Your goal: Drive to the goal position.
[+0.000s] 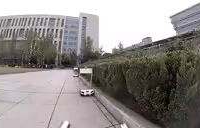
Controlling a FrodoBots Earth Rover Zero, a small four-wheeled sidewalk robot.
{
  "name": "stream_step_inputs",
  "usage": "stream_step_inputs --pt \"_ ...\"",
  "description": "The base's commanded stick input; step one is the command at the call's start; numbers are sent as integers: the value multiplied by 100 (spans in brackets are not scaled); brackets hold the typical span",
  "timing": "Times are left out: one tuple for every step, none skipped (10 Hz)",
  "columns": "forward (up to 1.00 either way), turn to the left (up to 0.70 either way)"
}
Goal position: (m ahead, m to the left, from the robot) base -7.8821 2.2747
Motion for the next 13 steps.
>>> stream_step_inputs --pt "3 0" --pt "0 0" --pt "0 0" --pt "0 0" --pt "2 0" --pt "1 0" --pt "4 0" --pt "4 0" --pt "4 0" --pt "2 0" --pt "2 0" --pt "4 0" --pt "4 0"
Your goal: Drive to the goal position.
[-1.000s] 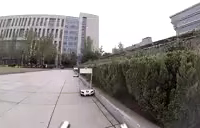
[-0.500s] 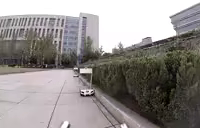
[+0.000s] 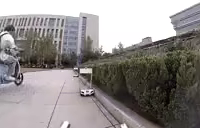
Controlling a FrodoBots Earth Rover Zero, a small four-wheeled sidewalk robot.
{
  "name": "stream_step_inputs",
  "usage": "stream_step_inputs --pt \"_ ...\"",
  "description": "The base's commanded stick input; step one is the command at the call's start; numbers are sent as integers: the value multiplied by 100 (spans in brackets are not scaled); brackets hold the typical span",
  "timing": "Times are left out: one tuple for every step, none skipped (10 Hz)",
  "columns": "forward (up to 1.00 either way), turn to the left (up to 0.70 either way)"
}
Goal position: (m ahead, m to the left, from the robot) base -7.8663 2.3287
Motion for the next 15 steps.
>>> stream_step_inputs --pt "4 0" --pt "3 0" --pt "0 0" --pt "4 0" --pt "4 0" --pt "1 0" --pt "0 0" --pt "0 0" --pt "3 0" --pt "3 0" --pt "1 0" --pt "4 0" --pt "4 0" --pt "0 0" --pt "2 0"
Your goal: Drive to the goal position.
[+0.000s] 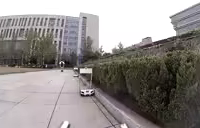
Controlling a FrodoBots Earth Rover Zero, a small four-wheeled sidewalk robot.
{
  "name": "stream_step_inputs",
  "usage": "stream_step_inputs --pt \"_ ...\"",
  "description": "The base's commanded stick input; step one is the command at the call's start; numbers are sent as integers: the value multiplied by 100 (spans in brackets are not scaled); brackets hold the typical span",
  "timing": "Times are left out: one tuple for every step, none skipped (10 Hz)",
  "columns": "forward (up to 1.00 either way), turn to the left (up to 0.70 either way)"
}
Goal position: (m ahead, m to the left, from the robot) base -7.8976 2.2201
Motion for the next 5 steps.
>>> stream_step_inputs --pt "4 0" --pt "4 0" --pt "4 0" --pt "2 0" --pt "0 0"
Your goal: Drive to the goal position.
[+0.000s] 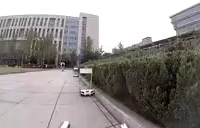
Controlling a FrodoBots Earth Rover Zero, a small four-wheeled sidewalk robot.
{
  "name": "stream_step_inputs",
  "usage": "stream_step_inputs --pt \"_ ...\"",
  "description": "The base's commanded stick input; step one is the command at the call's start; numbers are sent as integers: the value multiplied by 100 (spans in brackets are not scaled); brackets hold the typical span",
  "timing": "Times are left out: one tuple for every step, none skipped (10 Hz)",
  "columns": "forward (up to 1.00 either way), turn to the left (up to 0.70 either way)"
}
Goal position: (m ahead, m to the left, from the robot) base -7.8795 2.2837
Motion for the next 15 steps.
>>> stream_step_inputs --pt "0 0" --pt "1 0" --pt "3 0" --pt "0 0" --pt "2 0" --pt "4 0" --pt "4 0" --pt "1 0" --pt "0 0" --pt "2 0" --pt "3 0" --pt "0 0" --pt "0 0" --pt "0 0" --pt "0 0"
